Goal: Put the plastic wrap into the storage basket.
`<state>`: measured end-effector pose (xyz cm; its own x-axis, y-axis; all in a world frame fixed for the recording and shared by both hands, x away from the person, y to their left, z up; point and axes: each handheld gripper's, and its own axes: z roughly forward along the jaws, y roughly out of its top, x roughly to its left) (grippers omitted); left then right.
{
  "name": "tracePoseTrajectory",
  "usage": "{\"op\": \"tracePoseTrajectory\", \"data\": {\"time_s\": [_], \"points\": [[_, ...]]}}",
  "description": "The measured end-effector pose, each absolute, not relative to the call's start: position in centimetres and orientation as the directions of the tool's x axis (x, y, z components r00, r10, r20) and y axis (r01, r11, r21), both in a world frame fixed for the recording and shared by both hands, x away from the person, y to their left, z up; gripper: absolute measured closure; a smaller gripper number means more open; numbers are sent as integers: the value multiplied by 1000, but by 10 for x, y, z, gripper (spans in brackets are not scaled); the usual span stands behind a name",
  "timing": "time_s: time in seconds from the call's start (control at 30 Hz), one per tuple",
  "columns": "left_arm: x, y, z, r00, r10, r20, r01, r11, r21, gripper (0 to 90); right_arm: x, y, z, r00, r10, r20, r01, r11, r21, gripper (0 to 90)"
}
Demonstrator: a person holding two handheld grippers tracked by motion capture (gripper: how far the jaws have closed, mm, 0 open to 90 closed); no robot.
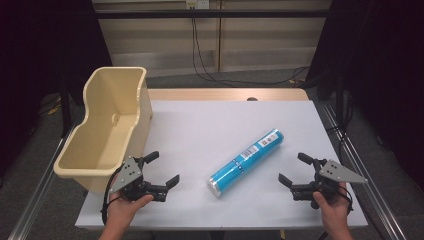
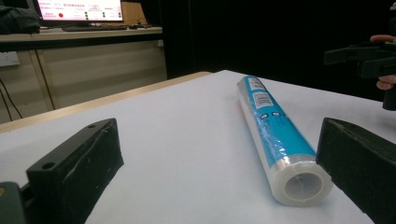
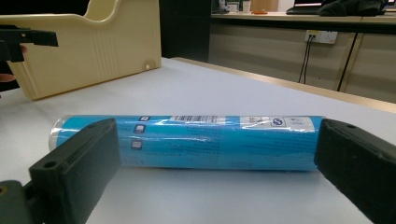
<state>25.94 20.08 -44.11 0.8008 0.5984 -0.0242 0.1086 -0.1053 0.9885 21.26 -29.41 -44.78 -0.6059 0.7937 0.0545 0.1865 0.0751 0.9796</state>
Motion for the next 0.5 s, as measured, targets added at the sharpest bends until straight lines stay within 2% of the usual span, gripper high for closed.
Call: {"op": "tracePoseTrajectory", "data": {"time_s": [0.5], "points": [[266,191,-440,811,585,-23,114,-119,986,0,212,-296,-448,-602,796,61,189,67,980,1]]}}
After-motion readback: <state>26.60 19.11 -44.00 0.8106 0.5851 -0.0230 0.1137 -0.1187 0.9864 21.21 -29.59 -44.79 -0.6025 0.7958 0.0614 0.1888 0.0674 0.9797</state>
